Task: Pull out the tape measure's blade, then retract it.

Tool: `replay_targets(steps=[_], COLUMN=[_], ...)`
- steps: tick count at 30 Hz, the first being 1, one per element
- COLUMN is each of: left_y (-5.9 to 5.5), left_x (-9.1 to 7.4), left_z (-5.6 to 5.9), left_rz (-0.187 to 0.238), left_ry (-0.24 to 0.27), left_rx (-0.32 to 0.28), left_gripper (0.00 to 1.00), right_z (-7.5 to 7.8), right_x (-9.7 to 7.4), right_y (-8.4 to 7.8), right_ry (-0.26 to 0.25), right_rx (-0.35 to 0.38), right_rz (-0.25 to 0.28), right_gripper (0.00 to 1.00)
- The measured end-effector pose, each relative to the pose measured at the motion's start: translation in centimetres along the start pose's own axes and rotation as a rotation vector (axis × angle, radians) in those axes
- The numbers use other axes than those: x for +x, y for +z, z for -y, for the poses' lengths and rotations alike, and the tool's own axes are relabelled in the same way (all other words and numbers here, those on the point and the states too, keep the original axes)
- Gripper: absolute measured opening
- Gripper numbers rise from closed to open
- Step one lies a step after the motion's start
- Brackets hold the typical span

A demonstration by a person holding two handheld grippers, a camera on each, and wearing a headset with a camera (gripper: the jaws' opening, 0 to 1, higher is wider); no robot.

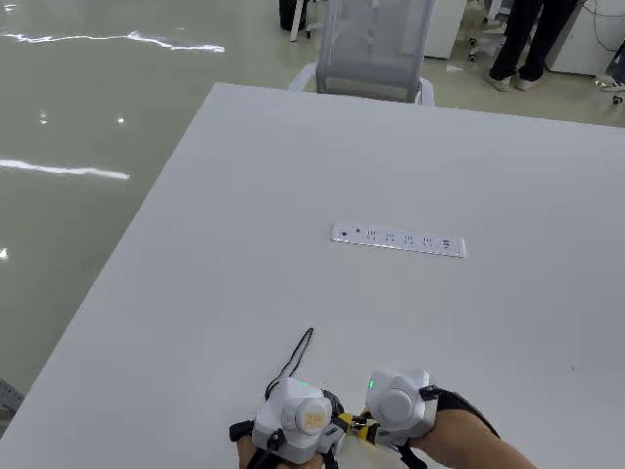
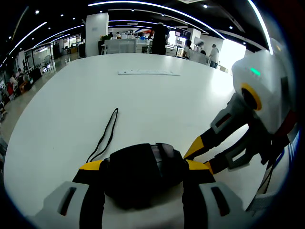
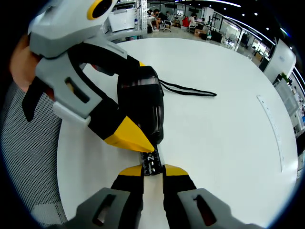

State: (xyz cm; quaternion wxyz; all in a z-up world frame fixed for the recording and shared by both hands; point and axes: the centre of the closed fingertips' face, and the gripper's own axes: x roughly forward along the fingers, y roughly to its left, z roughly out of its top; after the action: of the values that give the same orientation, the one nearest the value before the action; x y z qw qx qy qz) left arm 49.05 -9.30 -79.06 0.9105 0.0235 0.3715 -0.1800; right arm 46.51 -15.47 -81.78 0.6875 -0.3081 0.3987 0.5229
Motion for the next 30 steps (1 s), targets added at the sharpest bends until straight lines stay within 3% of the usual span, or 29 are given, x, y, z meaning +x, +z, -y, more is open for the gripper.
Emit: replay_targets(steps=[10, 18, 30], left_y=[-0.06, 0.01, -0.01], left_x=[0.09, 0.07, 0.01], left_z=[-0.06, -0.09, 0.00], left_rz=[-0.001, 0.000, -0.008], left_ry=[-0.003, -0.004, -0.003], left_rx=[-0.003, -0.003, -0.007], left_gripper=[0.63, 0.64, 0.64], right_z=[-0.09, -0.09, -0.12], right_x=[0.07, 0.09, 0.41], right_y=[0.32, 0.57, 0.85], right_ry=[0.009, 0.015, 0.020], right_rx=[-0.001, 0.023, 0.007], right_rz=[0.012, 0.058, 0.048], right_gripper=[0.14, 0.13, 0.13])
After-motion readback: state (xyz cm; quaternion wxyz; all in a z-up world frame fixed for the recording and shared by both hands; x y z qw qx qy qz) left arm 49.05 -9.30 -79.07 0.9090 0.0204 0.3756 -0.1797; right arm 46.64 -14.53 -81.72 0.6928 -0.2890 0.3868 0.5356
